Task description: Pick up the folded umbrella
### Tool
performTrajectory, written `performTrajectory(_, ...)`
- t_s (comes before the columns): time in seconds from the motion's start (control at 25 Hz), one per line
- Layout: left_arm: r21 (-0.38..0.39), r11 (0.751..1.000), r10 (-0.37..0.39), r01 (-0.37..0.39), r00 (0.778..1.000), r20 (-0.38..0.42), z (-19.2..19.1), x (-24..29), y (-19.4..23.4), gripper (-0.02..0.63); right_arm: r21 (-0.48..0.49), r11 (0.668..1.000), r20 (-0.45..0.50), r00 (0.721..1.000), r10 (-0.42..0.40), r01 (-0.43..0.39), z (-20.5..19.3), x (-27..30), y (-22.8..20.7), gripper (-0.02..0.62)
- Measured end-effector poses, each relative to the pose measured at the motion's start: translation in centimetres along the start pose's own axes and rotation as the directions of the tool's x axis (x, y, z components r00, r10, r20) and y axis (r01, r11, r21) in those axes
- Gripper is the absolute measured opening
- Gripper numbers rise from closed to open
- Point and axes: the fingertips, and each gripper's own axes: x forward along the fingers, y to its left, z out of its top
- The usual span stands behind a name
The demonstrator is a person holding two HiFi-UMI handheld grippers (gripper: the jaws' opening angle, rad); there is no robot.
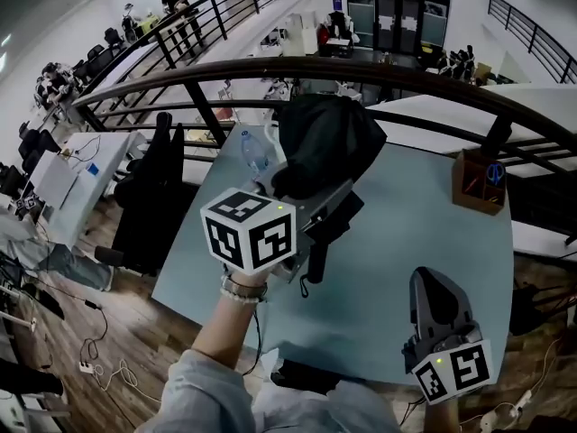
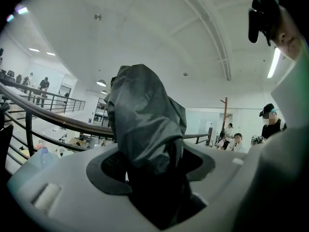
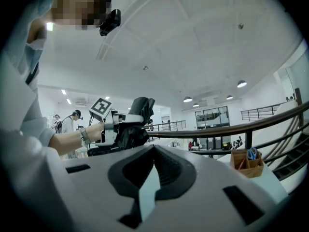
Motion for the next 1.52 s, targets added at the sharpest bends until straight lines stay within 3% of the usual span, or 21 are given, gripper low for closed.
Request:
performTrajectory(0.56,0.052,0.997,0.043,-0.051,0.987,0.154,3.5,-9.9,-3.8,0.287,-0.032,0.999,0.062,0.998,0.028,-0.026,3.0,-1.2,3.7,0.000)
performTrajectory(0.76,0.106,0.992,0.055,-0.073,0.985,0.164,3.7,-13.1,-4.4,0.287,-0.035,0.999,0.083,0.996,0.013,-0.010,3.5,-1.2,5.5,0.000)
performTrajectory(1.08,0.049,0.998,0.033,-0.043,0.983,0.179,3.1,-17.9,-4.2,0.287,-0.056,0.998,0.098,0.995,0.007,-0.001,4.4,-1.4,9.3,0.000)
performTrajectory(1.52,0.069,0.996,0.050,-0.063,0.983,0.177,1.5,-23.0,-3.4,0.287,-0.077,0.997,0.106,0.994,-0.011,0.019,4.3,-1.3,13.4,0.000)
